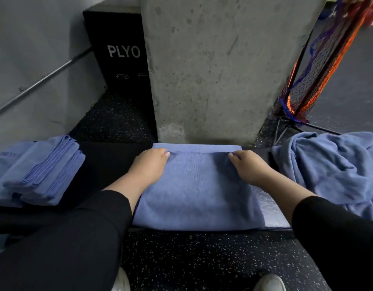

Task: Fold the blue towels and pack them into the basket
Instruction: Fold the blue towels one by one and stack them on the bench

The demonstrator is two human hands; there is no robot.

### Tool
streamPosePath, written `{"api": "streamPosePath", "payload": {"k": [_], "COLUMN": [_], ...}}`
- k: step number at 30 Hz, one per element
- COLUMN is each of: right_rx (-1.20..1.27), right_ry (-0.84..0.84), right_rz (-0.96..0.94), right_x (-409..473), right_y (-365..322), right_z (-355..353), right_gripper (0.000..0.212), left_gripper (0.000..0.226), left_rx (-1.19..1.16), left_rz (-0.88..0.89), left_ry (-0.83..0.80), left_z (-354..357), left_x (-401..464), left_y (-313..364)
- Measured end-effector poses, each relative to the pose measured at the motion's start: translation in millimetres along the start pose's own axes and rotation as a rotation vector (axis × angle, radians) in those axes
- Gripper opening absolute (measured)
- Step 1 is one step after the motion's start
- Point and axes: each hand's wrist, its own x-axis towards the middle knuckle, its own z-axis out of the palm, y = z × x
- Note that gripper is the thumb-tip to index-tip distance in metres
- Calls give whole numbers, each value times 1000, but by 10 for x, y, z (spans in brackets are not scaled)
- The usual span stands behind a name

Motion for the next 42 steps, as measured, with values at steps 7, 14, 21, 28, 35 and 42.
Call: {"api": "streamPosePath", "payload": {"k": [7,14,21,28,35,42], "right_rx": [-221,-269,553,31,-102,-223], "right_ry": [-181,-385,-242,-9,65,75], "right_rz": [-14,-71,89,58,56,5], "right_x": [-174,-522,-514,-128,62,118], "right_y": [-86,-43,4,152,300,394], "right_z": [-84,-173,-341,-171,-50,107], "right_gripper": [44,44,32,39,39,26], "left_gripper": [36,36,39,41,34,17], "left_rx": [212,250,-399,-106,74,130], "left_rz": [44,94,-46,-96,-123,-89], "left_ry": [-120,-235,-24,42,149,179], "left_z": [-154,-333,-519,-193,-64,79], "left_x": [-201,-644,-563,-91,227,263], "left_y": [-64,-31,-59,-193,-317,-332]}}
